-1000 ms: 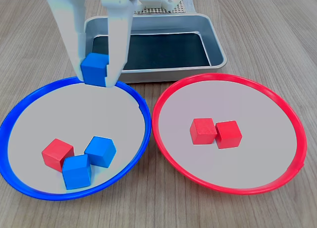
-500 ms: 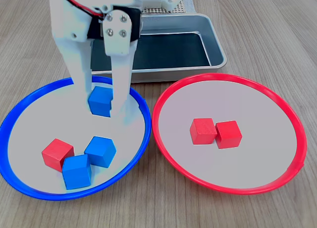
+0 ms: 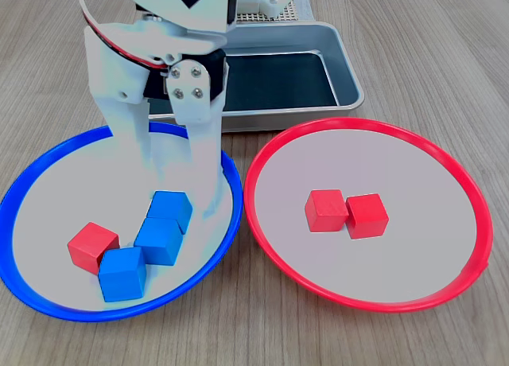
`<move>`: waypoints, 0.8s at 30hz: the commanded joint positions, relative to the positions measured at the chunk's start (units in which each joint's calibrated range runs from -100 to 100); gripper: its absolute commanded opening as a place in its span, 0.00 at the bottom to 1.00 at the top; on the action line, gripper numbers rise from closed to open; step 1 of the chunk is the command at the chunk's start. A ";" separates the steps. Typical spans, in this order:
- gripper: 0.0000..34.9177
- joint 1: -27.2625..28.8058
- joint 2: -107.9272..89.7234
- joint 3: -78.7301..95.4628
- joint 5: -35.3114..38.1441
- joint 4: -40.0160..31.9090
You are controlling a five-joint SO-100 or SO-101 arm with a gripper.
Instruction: Relocate any misplaced blocks to their matching dishes.
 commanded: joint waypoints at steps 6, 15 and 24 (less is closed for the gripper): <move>0.43 0.06 -3.19 -2.69 0.49 1.36; 0.42 2.13 -9.67 0.13 1.47 3.34; 0.34 5.70 -14.36 5.50 3.13 2.60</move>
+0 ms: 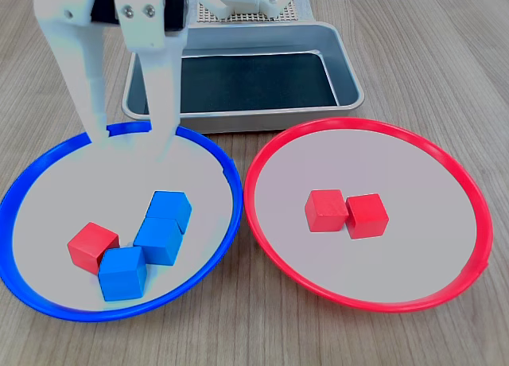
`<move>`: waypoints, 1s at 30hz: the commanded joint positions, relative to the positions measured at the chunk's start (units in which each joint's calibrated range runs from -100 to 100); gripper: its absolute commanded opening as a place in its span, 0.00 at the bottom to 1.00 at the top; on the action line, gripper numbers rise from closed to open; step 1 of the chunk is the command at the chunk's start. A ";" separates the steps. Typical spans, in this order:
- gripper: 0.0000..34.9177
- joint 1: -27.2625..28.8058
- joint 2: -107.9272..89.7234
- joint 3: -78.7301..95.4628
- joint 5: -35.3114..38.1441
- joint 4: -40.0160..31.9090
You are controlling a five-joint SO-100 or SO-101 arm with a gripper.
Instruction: Relocate any misplaced blocks to their matching dishes.
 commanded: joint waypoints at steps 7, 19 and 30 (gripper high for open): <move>0.30 2.42 -1.15 2.87 0.34 -4.13; 0.29 2.80 5.51 -1.31 0.29 -6.69; 0.30 0.26 10.45 -5.87 -0.88 -6.69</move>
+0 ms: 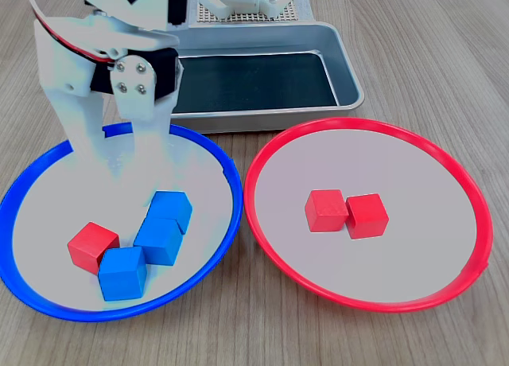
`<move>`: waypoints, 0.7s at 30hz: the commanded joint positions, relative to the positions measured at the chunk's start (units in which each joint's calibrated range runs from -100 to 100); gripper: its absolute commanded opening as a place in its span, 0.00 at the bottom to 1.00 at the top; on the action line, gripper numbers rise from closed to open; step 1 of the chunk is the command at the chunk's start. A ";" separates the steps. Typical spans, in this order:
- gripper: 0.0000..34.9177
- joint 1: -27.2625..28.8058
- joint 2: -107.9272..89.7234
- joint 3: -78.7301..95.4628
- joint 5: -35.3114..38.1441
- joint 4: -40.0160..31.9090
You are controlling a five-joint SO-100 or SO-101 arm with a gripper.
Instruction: Relocate any misplaced blocks to their matching dishes.
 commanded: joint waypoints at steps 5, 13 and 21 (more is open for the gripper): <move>0.30 -2.03 2.70 -7.24 -1.27 -0.41; 0.31 -0.61 6.88 -12.06 -0.83 -3.63; 0.32 0.14 7.73 -12.52 -0.34 -3.96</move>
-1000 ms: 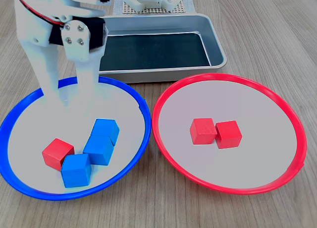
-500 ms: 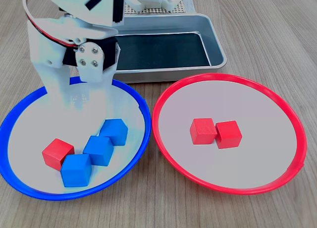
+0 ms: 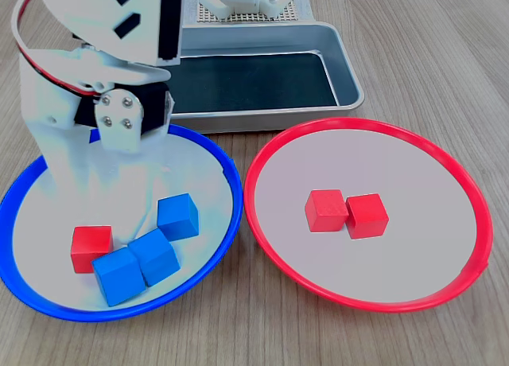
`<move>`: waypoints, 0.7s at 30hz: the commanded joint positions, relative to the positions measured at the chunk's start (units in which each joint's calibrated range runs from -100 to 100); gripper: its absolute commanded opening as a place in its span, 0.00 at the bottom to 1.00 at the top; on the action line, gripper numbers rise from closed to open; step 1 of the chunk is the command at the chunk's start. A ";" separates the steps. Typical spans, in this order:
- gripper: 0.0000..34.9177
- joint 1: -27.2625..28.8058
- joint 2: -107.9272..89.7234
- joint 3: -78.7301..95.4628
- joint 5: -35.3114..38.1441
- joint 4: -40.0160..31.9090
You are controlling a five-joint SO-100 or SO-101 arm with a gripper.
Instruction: Relocate any misplaced blocks to their matching dishes.
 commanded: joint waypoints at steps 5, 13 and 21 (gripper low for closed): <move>0.36 0.23 -0.71 -2.27 0.24 -0.53; 0.41 0.33 -1.65 -1.54 0.39 0.13; 0.43 0.80 -1.65 -1.54 0.54 -0.29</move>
